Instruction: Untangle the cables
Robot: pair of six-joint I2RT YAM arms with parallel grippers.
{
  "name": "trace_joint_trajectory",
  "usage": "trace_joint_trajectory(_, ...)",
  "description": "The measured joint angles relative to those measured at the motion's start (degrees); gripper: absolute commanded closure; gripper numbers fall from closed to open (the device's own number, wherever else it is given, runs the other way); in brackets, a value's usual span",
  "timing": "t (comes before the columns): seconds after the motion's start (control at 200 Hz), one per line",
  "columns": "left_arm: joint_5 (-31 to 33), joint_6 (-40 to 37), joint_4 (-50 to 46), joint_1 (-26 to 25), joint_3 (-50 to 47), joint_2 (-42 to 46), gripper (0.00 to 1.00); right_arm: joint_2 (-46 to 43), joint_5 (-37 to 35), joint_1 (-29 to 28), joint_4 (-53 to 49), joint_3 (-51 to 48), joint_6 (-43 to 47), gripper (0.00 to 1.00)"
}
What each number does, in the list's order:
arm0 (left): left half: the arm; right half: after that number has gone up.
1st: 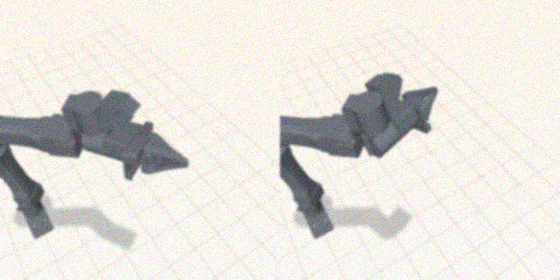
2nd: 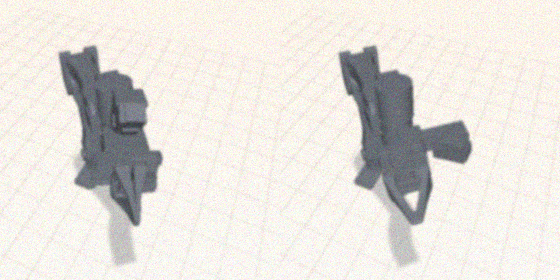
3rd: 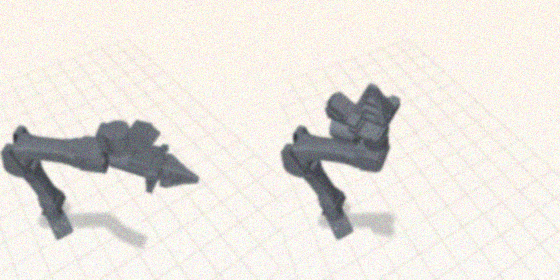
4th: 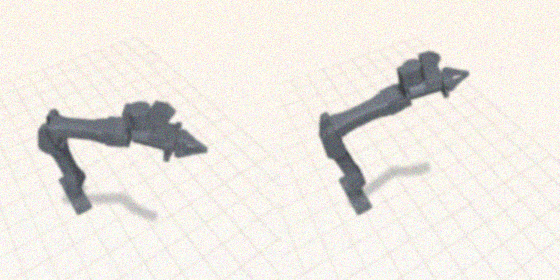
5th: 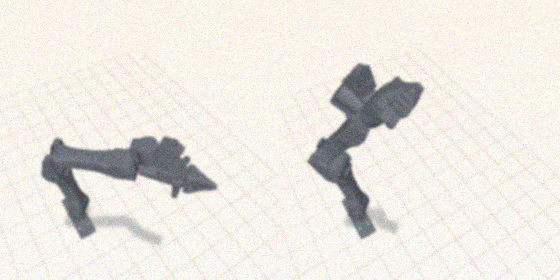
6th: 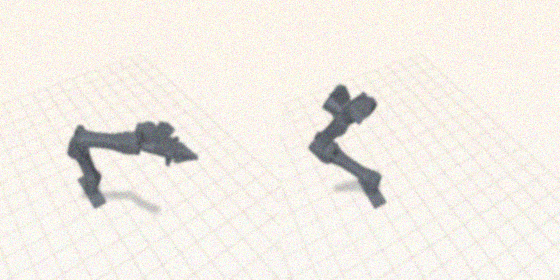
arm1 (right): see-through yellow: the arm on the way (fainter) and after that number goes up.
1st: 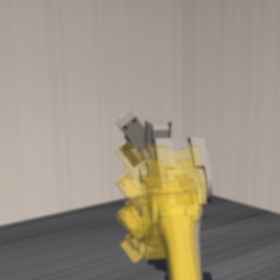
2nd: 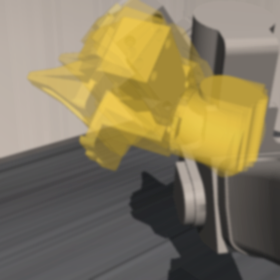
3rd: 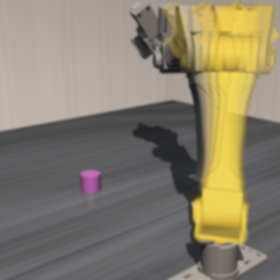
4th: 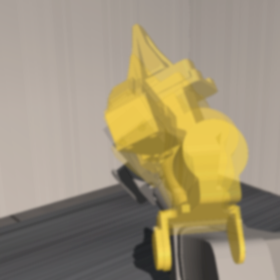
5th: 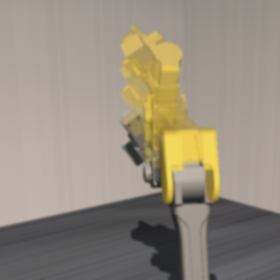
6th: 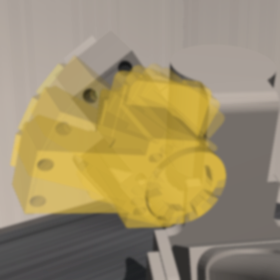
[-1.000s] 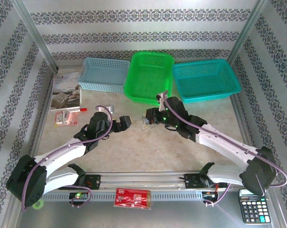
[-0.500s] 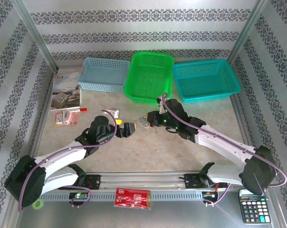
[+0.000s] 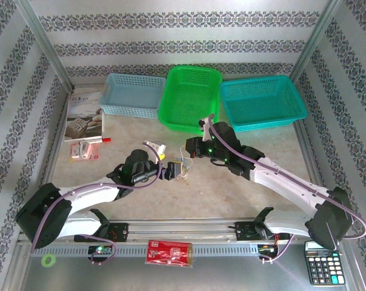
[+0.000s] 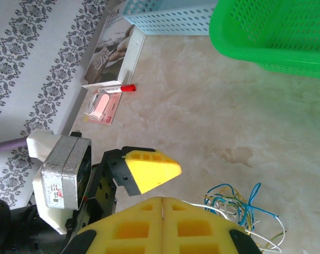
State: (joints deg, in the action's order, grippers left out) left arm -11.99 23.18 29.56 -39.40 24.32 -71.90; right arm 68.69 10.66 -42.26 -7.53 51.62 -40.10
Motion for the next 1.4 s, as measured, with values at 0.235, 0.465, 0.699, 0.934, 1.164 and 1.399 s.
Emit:
trace_joint_trajectory(0.235,0.66,-0.87,6.14,0.00,0.94,-4.31,0.00,0.22,0.39,-1.14,0.00,0.04,-0.02,1.00)
trace_joint_trajectory(0.465,0.61,-0.94,9.64,0.00,2.69,-9.55,0.07,0.66,0.44,-1.90,0.00,0.87,-0.04,1.00)
trace_joint_trajectory(0.699,-0.26,-1.11,11.45,-0.02,3.93,-14.12,0.35,0.66,0.74,-2.25,-0.02,3.08,-0.20,1.00)
trace_joint_trajectory(0.934,-0.42,-0.94,13.18,-0.02,3.37,-16.15,0.45,0.70,4.15,-0.52,0.02,9.09,-0.63,1.00)
trace_joint_trajectory(1.164,-0.39,-0.42,14.88,-0.02,-0.26,-17.11,0.50,0.70,9.79,6.29,0.96,18.86,-3.50,1.00)
trace_joint_trajectory(1.399,-0.42,0.17,16.39,-0.04,-1.90,-17.27,0.50,-0.70,11.98,10.43,2.16,24.85,-5.14,1.00)
